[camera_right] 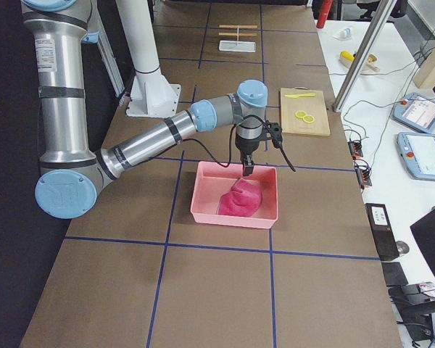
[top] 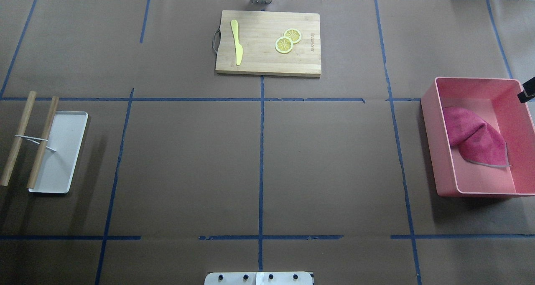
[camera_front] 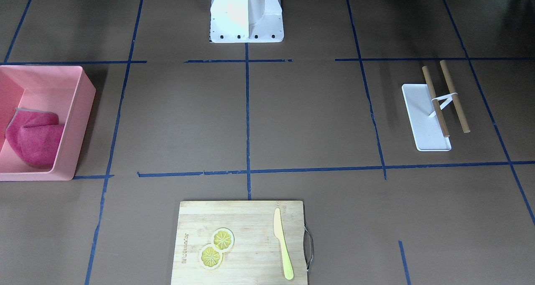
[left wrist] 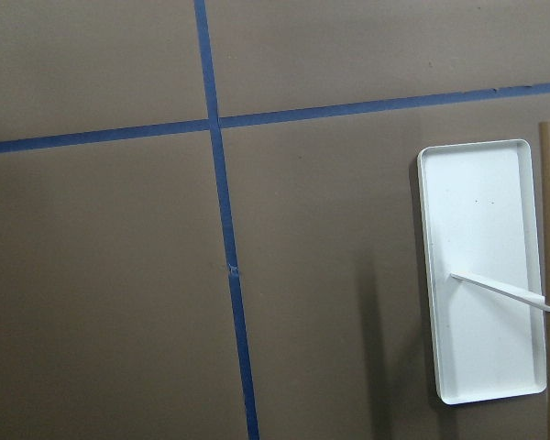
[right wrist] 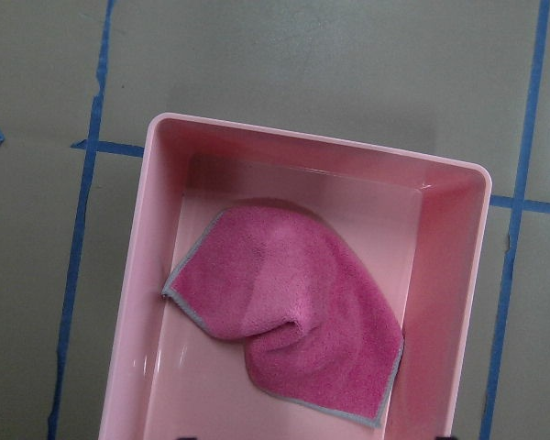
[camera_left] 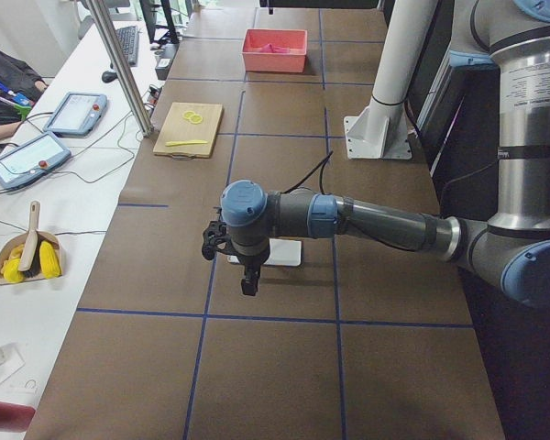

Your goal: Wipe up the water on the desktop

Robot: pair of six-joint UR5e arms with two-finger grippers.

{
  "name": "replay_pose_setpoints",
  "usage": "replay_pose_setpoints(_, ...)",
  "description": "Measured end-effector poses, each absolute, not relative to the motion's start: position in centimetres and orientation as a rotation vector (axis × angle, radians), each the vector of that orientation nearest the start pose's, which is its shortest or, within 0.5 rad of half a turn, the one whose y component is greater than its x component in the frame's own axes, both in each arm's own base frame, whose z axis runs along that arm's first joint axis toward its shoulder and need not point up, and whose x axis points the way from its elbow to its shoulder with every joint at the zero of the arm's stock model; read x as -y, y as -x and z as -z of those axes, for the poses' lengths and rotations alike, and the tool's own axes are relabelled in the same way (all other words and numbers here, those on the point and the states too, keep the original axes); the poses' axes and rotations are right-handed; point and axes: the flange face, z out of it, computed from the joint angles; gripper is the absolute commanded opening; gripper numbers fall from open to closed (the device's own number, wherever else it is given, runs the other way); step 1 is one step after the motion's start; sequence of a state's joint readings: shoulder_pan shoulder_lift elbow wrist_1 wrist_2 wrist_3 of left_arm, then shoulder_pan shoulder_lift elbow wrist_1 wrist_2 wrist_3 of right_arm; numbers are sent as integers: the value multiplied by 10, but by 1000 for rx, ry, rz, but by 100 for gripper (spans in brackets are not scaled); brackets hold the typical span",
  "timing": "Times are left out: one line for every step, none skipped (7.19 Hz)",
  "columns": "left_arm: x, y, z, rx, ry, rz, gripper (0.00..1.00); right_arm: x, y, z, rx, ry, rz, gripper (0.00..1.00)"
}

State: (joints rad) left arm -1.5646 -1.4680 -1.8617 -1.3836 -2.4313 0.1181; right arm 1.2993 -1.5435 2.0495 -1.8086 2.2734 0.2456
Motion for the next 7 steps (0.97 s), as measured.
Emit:
replay_pose_setpoints(442, 55, -577, -860, -49, -117, 100, 472, 60, -444, 741, -70, 118, 100)
replay_pose_setpoints(442, 55, -577, -860, -49, -117, 100, 473, 60, -446, 740, -68, 122, 100)
replay_pose_setpoints(442, 55, -578, -860, -48, -117, 100, 472, 58, -455, 736, -63, 143, 100)
replay_pose_setpoints(442, 55, -578, -860, -46, -118, 100, 467, 47, -474, 726, -57, 179, 100)
replay_pose_setpoints(442, 55, -579, -860, -46, -119, 100, 456, 24, -500, 716, -55, 209, 100)
replay_pose_setpoints(442, 55, -580, -860, -45, -119, 100, 443, -3, -525, 710, -56, 228, 100)
replay_pose_setpoints(443, 55, -581, -861, -42, -119, 100, 430, -30, -551, 707, -49, 229, 100)
